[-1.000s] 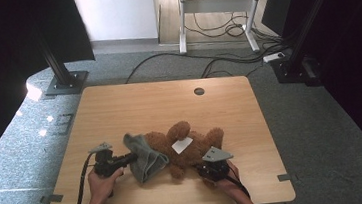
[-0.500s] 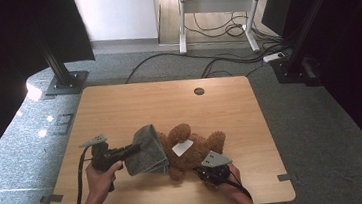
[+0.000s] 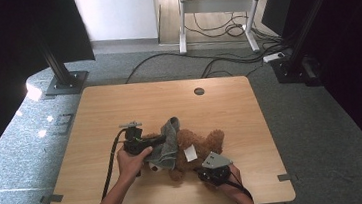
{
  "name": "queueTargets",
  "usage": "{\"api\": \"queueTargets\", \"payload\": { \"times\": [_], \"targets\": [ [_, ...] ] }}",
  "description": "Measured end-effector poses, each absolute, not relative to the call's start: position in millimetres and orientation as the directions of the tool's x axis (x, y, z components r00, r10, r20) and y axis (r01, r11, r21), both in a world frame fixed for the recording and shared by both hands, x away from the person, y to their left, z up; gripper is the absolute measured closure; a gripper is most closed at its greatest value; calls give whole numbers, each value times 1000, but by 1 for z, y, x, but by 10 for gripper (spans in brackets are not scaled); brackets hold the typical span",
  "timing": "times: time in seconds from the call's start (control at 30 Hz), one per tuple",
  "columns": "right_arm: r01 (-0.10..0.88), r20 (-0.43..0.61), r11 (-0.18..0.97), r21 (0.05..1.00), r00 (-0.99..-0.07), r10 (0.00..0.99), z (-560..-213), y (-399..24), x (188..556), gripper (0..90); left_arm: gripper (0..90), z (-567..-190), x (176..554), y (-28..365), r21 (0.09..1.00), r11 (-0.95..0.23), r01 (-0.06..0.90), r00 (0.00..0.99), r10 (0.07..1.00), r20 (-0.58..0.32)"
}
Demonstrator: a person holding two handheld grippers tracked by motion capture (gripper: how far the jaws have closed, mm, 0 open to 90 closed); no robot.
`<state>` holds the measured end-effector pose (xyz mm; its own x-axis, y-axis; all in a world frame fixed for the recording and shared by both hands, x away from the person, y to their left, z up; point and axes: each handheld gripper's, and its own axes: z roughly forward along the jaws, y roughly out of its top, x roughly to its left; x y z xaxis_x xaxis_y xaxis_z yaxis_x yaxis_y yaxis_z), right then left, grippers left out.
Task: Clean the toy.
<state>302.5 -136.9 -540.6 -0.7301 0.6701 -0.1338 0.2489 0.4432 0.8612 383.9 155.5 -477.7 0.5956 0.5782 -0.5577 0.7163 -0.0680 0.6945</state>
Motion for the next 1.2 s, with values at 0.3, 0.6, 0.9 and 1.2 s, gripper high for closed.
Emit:
{"api": "queueTargets", "payload": {
  "times": [0.3,0.6,0.9,1.2],
  "targets": [
    [305,-12,331,893,-720,694,-528,-154,292,208,813,-487,358,157,749,-73,659,638,582,-505],
    [369,207,92,925,-691,693,-512,-174,300,166,815,-494,338,166,754,-61,654,659,534,-529],
    [316,130,166,934,-735,666,-519,-151,305,505,804,-485,338,179,734,2,679,644,479,-597],
    [284,91,172,943,-718,690,-521,-152,303,555,794,-407,346,140,810,-19,586,742,415,-527]
  ]
}}
